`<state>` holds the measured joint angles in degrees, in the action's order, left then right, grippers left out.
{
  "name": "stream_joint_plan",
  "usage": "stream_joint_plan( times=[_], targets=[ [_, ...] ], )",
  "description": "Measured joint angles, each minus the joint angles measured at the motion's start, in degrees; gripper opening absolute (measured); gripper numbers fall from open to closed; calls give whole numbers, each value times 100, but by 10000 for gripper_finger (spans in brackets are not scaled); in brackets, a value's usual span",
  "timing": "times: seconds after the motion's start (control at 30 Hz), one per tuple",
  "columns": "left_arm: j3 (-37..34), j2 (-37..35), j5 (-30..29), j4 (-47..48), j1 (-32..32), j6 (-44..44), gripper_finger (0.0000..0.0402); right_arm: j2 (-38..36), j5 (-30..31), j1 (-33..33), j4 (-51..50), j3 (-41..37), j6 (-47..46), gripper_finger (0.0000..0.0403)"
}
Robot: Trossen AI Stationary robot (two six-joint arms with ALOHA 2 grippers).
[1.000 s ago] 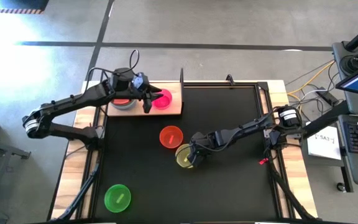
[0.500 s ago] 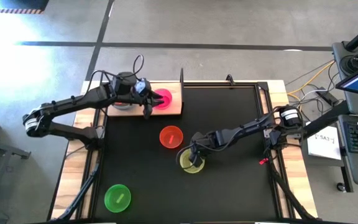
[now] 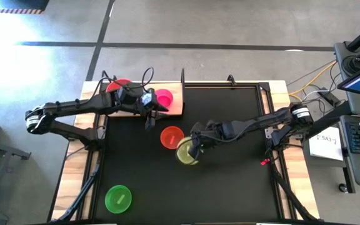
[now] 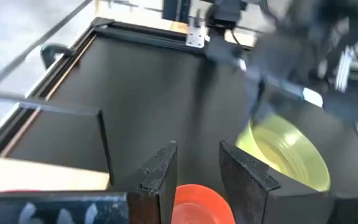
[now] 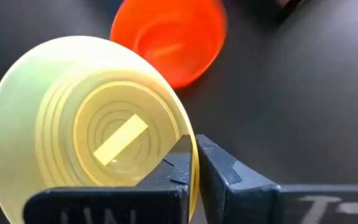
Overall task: Place and stack bowls onto a shelf
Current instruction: Stack the yellow bowl on top of the pink bowl on the shelf
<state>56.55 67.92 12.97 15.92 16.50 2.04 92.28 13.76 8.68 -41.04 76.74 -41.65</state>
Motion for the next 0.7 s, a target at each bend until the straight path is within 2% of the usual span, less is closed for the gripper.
stream_joint_plan(
  times=[0.13, 0.27, 0.33, 0.57, 0.7],
  targets=[
    [0, -9, -79, -85, -260, -790, 101, -25, 883, -8, -611, 586, 719, 9],
    [0, -1, -610, -446, -543, -1334, 101, -27, 1682, -51, -988, 1136, 1190, 8],
    [0, 0, -894, -702, -631, -1538, 101, -31, 1826, -115, -1154, 1367, 1348, 8],
    [0, -2, -1022, -1765, -698, -1836, 100, -31, 2182, -479, -1912, 1921, 1580, 8],
    [0, 0, -1594, -2124, -698, -2225, 100, -31, 2687, -726, -2046, 2131, 1767, 8]
  ],
)
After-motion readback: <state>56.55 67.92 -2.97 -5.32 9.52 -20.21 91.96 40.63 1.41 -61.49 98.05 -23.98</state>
